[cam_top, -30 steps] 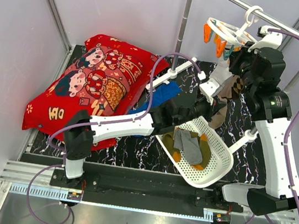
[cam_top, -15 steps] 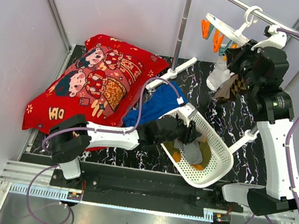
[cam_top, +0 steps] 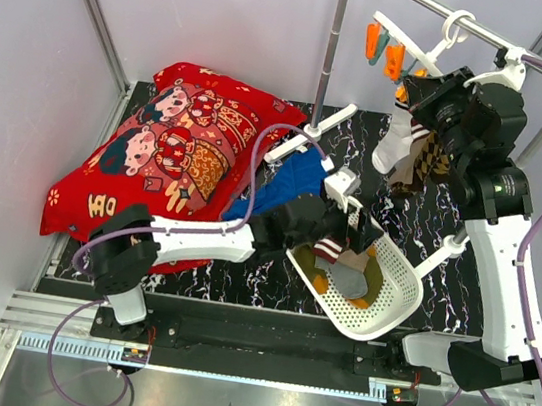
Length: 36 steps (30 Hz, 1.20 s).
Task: Remove the socks clipped to the hanger
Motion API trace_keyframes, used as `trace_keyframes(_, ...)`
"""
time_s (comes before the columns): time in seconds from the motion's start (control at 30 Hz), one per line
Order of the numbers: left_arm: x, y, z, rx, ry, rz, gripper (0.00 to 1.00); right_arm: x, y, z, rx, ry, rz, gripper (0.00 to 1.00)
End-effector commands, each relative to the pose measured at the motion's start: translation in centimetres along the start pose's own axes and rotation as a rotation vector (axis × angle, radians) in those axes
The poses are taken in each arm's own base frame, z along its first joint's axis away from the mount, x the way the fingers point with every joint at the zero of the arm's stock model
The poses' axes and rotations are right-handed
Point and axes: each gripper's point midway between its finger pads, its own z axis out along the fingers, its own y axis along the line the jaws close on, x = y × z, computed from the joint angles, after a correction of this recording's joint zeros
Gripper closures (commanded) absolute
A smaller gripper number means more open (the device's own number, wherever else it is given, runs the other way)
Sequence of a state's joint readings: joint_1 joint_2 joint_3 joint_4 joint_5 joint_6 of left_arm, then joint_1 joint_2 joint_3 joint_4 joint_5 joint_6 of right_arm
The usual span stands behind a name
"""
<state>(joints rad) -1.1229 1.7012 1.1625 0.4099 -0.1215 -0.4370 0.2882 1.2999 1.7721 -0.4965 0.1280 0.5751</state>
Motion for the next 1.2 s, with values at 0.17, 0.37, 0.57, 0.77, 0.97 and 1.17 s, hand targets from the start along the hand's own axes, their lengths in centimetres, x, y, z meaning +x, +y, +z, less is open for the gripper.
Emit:
trace_keyframes(0.17,-11.2,0.7,-0.9,-0.033,-0.266,0.055,0.01,-2.4,3.6,-1.2,-0.14,-0.072,0.119,1.0)
trace_keyframes(0.37,-13.1,1.1,2.0,0.013,-0.286,0.143,0.01,-3.0,4.4,-2.0,-0.178,-0.093,0.15,1.0)
trace_keyframes(0.57,-15.0,0.0,4.7,0.048,-0.33,0.202,0.01,-3.3,4.9,-2.6,-0.212,-0.111,0.188,1.0)
trace_keyframes(0.77,-15.0,0.5,8.1,0.02,-0.336,0.21,0.01,-3.6,5.2,-3.1,-0.235,-0.124,0.184,1.0)
trace_keyframes(0.97,-15.2,2.6,11.0,-0.028,-0.352,0.145,0.03,-3.7,6.1,-3.7,-0.281,-0.113,0.199,1.0)
trace_keyframes(1.17,-15.3,1.8,10.8,0.043,-0.359,0.139,0.6,-3.7,6.0,-4.0,-0.282,-0.118,0.181,0.95)
